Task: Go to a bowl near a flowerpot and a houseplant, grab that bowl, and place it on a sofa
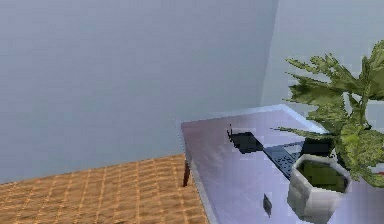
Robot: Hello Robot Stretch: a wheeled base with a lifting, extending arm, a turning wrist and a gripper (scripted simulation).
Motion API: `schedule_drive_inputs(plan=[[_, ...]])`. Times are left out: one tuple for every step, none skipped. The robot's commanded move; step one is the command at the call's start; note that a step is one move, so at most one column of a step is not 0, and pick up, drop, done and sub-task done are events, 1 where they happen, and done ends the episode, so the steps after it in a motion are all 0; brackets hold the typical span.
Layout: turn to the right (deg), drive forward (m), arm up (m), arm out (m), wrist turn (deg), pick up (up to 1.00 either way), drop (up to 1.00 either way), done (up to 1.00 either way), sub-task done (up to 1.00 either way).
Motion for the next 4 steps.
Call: schedule_drive_inputs(plan=[[0.0,0.0,-0.3,0.0,0.0,0.0,0.0,0.0,0.0],[0.0,0.0,0.0,0.0,0.0,1.0,0.0,0.0,0.0],[0.0,0.0,0.1,0.0,0.0,0.0,0.0,0.0,0.0],[0.0,0.0,0.28,0.0,0.0,0.0,0.0,0.0,0.0]])
